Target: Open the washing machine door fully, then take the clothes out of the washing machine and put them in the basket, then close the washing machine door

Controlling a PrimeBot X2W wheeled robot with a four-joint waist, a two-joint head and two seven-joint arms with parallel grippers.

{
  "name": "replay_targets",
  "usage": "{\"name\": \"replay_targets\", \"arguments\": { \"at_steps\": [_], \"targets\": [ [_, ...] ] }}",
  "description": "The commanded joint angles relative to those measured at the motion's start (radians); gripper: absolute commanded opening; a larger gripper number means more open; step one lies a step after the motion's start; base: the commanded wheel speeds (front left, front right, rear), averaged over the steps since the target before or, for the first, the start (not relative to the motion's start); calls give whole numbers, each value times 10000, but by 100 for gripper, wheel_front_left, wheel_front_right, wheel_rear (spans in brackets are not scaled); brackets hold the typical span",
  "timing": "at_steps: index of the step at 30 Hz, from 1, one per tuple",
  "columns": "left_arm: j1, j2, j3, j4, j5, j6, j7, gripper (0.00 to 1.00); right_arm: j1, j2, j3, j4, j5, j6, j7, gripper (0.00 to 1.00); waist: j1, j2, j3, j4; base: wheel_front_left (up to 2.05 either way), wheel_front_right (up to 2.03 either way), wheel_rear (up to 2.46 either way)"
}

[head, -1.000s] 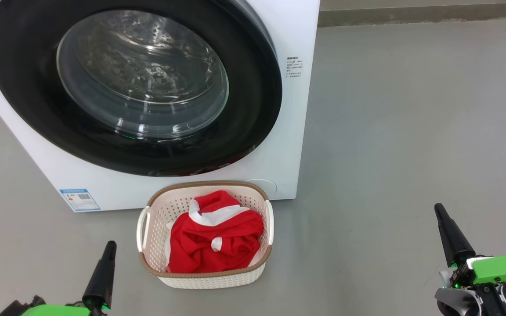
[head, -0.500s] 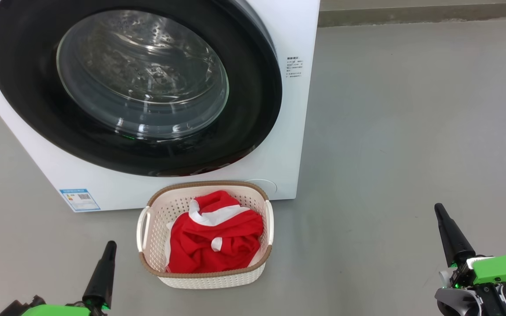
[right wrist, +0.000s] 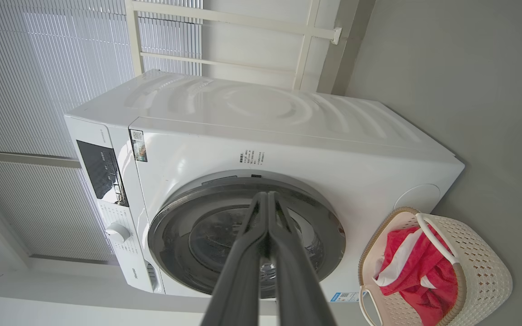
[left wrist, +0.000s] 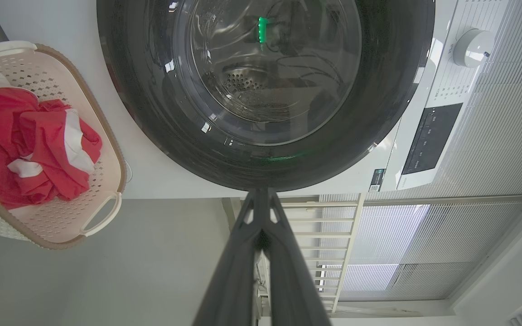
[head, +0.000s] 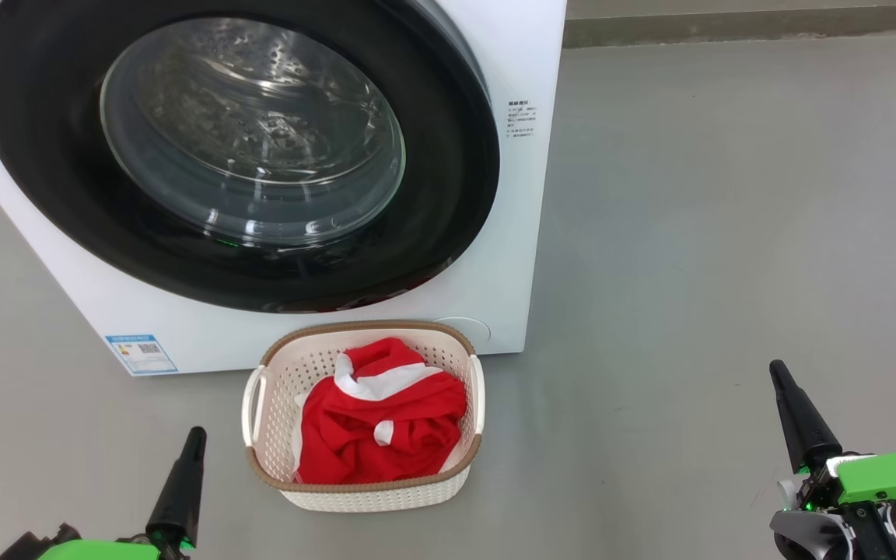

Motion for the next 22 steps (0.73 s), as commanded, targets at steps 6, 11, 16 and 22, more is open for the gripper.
{"name": "replay_targets", "arguments": {
  "at_steps": [6, 11, 16, 22],
  "targets": [
    [-398, 179, 264, -207, -69, -71, 43, 0, -421, -49, 137, -246, -23, -7, 64, 0, 0, -1, 0, 0, 0, 0, 0],
    [-398, 179, 264, -207, -69, -71, 43, 0, -421, -48, 136, -246, -24, -7, 65, 0, 0, -1, 0, 0, 0, 0, 0],
    [-398, 179, 263, -207, -69, -71, 43, 0, -421, -47, 134, -246, -25, -7, 66, 0, 0, -1, 0, 0, 0, 0, 0],
    [-398, 179, 263, -207, -69, -71, 43, 0, -422, -46, 133, -246, -27, -7, 67, 0, 0, -1, 0, 0, 0, 0, 0]
  ]
}}
